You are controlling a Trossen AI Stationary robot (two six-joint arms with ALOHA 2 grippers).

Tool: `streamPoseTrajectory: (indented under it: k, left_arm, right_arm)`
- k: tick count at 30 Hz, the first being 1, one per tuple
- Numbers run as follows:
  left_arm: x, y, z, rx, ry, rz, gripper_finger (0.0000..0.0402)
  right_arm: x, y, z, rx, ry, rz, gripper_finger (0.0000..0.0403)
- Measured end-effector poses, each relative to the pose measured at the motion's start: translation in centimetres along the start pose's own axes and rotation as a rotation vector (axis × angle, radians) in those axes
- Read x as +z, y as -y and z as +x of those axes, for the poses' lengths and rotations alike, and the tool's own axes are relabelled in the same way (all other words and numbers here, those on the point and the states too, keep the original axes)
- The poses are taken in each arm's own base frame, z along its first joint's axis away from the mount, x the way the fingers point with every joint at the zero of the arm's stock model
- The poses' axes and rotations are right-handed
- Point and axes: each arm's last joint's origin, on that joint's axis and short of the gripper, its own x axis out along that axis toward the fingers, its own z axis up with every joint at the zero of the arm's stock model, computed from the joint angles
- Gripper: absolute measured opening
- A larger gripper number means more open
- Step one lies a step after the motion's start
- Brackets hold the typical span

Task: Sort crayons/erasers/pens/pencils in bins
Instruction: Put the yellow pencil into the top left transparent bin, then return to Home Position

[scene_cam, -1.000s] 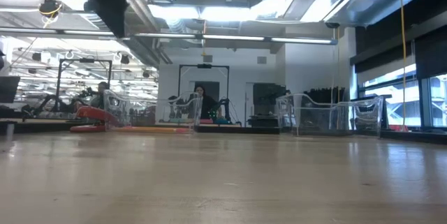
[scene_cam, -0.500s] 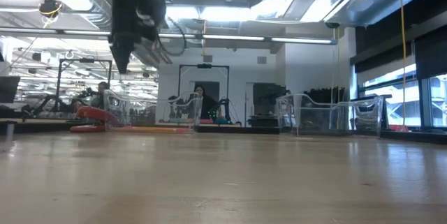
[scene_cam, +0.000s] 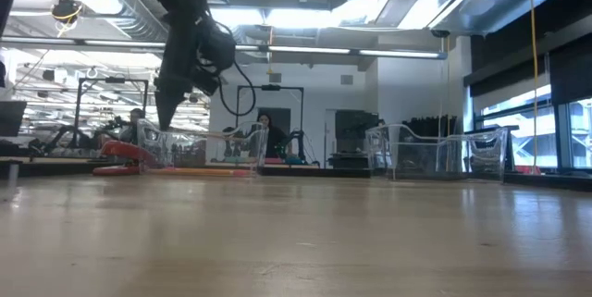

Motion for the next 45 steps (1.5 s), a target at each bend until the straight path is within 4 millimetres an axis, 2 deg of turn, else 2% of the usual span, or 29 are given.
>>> streamPoseTrajectory:
  k: [5,24,28,32,35,38,42,45]
  left_arm:
    - [0.7,-0.1,0.3,0.014,0.042,-0.016,0.0016]
    - [1.0,-0.2,0.3,0.021,0.065,-0.022,0.0086]
    - [1.0,-0.2,0.3,0.02,0.065,-0.062,0.0075]
    - [0.3,0.1,0.0,-0.009,0.034,-0.083,0.0019]
    - [-0.2,0.5,-1.1,-0.061,0.076,-0.1,0.0006]
    - [-1.2,1.3,-3.2,-0.125,0.168,-0.103,0.0001]
    - [-3.7,2.9,-7.0,-0.171,0.328,-0.108,0.0]
    - [-6.5,4.5,-10.2,-0.188,0.473,-0.126,0.0]
  right_arm:
    - [0.0,0.0,0.0,0.0,0.0,0.0,0.0134]
    - [0.0,0.0,0.0,0.0,0.001,0.003,0.0134]
    - [-0.1,0.0,-0.1,-0.003,-0.01,-0.002,0.0133]
    - [-0.9,0.2,-1.5,-0.073,-0.101,0.034,0.0104]
    - [-1.3,0.2,-3.6,-0.071,-0.127,0.083,0.0056]
    - [-1.7,-0.6,-5.1,-0.014,-0.163,0.1,0.001]
    - [-2.4,-2.4,-8.1,0.048,-0.219,0.125,0.0011]
    - [-2.7,-4.2,-10.2,0.095,-0.208,0.108,0.0005]
